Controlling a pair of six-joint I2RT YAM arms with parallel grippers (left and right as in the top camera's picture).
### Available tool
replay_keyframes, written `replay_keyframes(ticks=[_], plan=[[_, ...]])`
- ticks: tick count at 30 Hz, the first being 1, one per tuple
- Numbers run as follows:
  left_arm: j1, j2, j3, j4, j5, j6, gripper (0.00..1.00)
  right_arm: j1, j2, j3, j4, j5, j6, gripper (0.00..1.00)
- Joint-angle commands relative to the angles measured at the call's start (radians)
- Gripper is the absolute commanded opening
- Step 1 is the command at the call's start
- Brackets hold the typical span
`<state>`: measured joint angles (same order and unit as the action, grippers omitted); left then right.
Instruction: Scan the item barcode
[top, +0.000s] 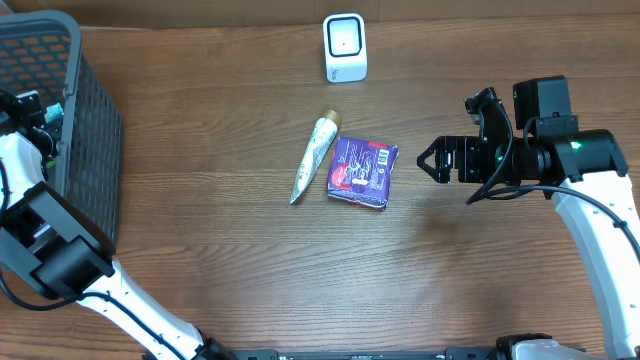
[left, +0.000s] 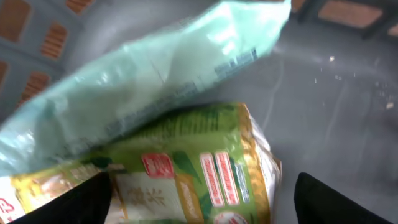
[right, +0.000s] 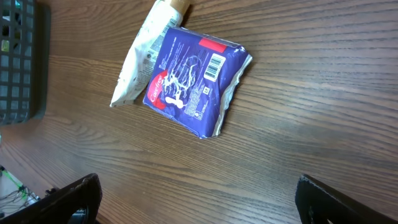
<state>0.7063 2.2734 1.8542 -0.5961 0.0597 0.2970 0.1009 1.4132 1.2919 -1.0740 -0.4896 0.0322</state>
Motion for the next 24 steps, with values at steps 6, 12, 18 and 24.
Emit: replay_keyframes(ticks=[6,12,18,24], plan=[[-0.004,0.031,-0.023,-0.029,-0.095,0.022,0.88,0.009,-0.003,0.016,-0.013,0.003,-0.007,1.0],[-0.004,0.036,-0.035,-0.001,-0.103,0.022,0.91,0.009,-0.003,0.016,-0.013,0.003,-0.007,1.0],[-0.005,0.076,-0.035,-0.002,-0.173,0.021,0.9,0.009,-0.003,0.016,-0.042,0.003,-0.008,1.0],[-0.005,0.097,-0.035,0.008,-0.172,0.021,0.72,0.009,-0.003,0.016,-0.043,0.003,-0.007,1.0]])
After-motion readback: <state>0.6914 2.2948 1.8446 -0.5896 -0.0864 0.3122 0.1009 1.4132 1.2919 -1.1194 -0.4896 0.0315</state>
